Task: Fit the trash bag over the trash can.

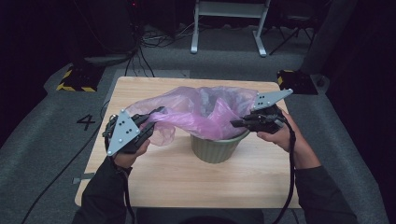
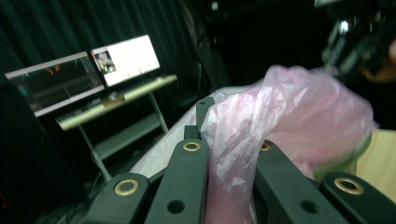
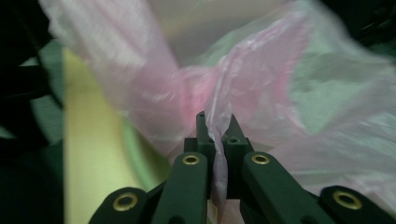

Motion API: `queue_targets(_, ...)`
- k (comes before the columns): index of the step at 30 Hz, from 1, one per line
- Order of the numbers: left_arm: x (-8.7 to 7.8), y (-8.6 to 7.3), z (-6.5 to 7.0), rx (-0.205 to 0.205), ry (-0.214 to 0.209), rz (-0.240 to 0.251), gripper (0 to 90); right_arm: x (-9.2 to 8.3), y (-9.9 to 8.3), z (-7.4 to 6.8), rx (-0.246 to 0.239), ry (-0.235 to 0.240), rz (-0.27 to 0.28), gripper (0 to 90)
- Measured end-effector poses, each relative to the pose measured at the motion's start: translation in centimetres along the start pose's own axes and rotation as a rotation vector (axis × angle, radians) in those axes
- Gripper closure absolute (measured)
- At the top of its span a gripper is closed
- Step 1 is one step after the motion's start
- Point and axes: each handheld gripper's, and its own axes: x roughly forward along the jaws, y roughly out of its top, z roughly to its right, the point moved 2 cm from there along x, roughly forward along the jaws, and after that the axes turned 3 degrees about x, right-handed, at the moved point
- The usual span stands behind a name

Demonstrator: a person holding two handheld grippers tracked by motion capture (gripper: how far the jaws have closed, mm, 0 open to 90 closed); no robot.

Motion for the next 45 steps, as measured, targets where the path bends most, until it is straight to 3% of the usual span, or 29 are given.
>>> queue_targets(1,-0.1,0.3,0.0,0.002,0.002,0.008,89.5,0.4,-0.1,-0.2,0.037,0.055,-0.034,90.0)
queue_targets(4,-0.1,1.4,0.0,0.018,-0.003,0.023,89.5,1.0,-0.3,0.1,0.073,0.070,-0.073,88.8)
queue_targets(5,0.2,1.7,0.1,0.027,-0.012,0.020,89.5,1.6,-0.3,0.5,0.113,0.049,-0.109,80.6)
queue_targets(7,0.7,2.2,0.4,0.038,-0.018,0.022,89.5,1.8,-0.3,0.7,0.124,0.035,-0.118,78.0)
queue_targets(9,1.4,2.5,0.6,0.049,-0.030,0.020,89.5,2.3,-0.3,1.1,0.170,0.052,-0.125,67.5)
queue_targets(10,1.6,2.6,0.7,0.055,-0.033,0.021,89.5,2.4,-0.3,1.2,0.182,0.026,-0.134,55.5)
queue_targets(11,1.9,2.7,0.7,0.058,-0.037,0.019,89.5,2.4,-0.3,1.3,0.179,0.000,-0.133,50.0)
queue_targets(12,2.2,2.8,0.7,0.060,-0.043,0.017,89.5,2.1,-0.3,1.3,0.182,-0.010,-0.114,46.4)
queue_targets(13,2.5,2.8,0.8,0.063,-0.044,0.009,89.5,1.2,-0.2,1.5,0.169,-0.067,-0.066,32.3)
queue_targets(14,2.7,2.8,0.8,0.068,-0.046,0.002,89.5,1.2,-0.2,1.5,0.169,-0.067,-0.066,32.3)
queue_targets(15,3.0,2.7,0.9,0.077,-0.049,-0.006,89.5,0.0,-0.2,1.5,0.145,-0.115,-0.006,28.9)
queue_targets(16,3.2,2.7,1.0,0.080,-0.051,-0.013,89.5,0.0,-0.2,1.5,0.145,-0.115,-0.006,28.9)
queue_targets(17,3.4,2.6,1.0,0.098,-0.044,-0.027,89.5,-1.1,-0.2,1.4,0.124,-0.157,0.027,24.3)
queue_targets(20,3.7,2.3,0.9,0.091,-0.048,-0.036,89.5,-2.1,-0.2,1.4,0.099,-0.190,0.056,23.6)
queue_targets(21,3.8,2.1,0.8,0.083,-0.046,-0.038,89.5,-3.1,-0.3,1.5,0.086,-0.236,0.086,23.1)
queue_targets(23,4.0,1.8,0.7,0.071,-0.049,-0.045,89.5,-3.4,-0.4,1.7,0.080,-0.259,0.097,23.1)
queue_targets(25,4.1,1.6,0.6,0.071,-0.052,-0.052,89.5,-4.2,-0.6,3.0,0.107,-0.342,0.119,23.2)
queue_targets(28,4.3,1.3,0.6,0.069,-0.060,-0.057,89.5,-3.9,-1.1,5.6,0.206,-0.376,0.107,21.8)
queue_targets(31,4.4,1.1,0.6,0.069,-0.066,-0.060,89.5,-2.9,-1.5,7.7,0.296,-0.356,0.098,18.9)
queue_targets(37,4.9,0.8,1.0,0.069,-0.078,-0.071,89.5,-0.8,-1.7,9.3,0.380,-0.301,0.062,19.1)
queue_targets(39,4.9,0.7,1.0,0.069,-0.082,-0.072,89.5,-0.1,-1.8,9.5,0.405,-0.262,0.056,30.6)
queue_targets(40,5.0,0.7,1.0,0.065,-0.082,-0.071,89.5,0.3,-1.8,9.6,0.389,-0.257,0.042,39.8)
queue_targets(42,5.0,0.6,1.0,0.063,-0.083,-0.070,89.5,0.6,-1.6,9.3,0.373,-0.263,0.040,53.3)
queue_targets(45,5.0,0.5,1.0,0.062,-0.083,-0.076,89.5,0.7,-1.4,8.7,0.326,-0.298,0.056,65.1)
